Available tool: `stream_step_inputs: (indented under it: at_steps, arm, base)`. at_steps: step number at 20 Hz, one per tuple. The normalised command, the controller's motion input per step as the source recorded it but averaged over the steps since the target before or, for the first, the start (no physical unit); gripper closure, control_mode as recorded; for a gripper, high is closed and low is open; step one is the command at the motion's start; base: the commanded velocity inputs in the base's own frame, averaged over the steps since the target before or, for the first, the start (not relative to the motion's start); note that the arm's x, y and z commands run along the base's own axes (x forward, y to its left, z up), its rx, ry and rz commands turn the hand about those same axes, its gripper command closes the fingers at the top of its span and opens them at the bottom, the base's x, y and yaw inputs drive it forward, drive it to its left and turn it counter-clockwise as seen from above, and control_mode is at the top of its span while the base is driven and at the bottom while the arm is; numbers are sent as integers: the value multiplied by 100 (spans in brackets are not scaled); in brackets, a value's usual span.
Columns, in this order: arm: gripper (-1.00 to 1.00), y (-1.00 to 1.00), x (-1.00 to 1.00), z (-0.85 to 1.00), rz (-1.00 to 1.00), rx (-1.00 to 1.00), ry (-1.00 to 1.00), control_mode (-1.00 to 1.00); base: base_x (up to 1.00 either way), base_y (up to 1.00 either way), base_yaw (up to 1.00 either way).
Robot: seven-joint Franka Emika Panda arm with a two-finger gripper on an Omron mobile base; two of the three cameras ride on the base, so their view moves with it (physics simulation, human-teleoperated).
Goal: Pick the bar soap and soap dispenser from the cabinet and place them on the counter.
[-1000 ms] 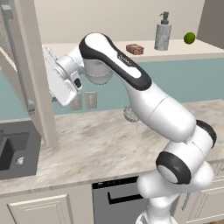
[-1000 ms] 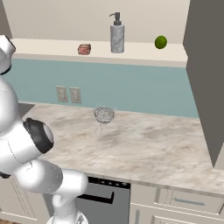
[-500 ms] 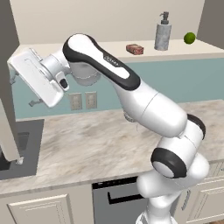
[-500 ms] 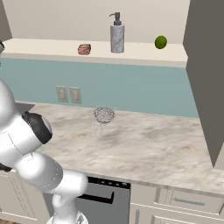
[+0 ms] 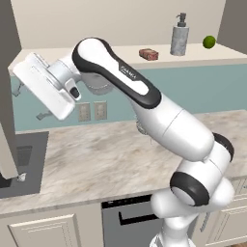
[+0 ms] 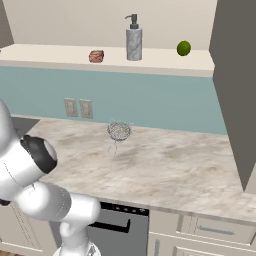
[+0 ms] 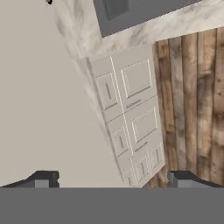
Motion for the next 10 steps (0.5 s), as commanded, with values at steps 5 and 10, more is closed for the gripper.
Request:
stream_step_inputs:
  at_steps: [5, 10]
  arm:
    - [-100, -22, -20, 0, 3, -6, -17, -100]
    - [-100, -24, -17, 0, 4, -7, -15, -100]
  base:
    - [0, 0, 0]
    - [0, 0, 0]
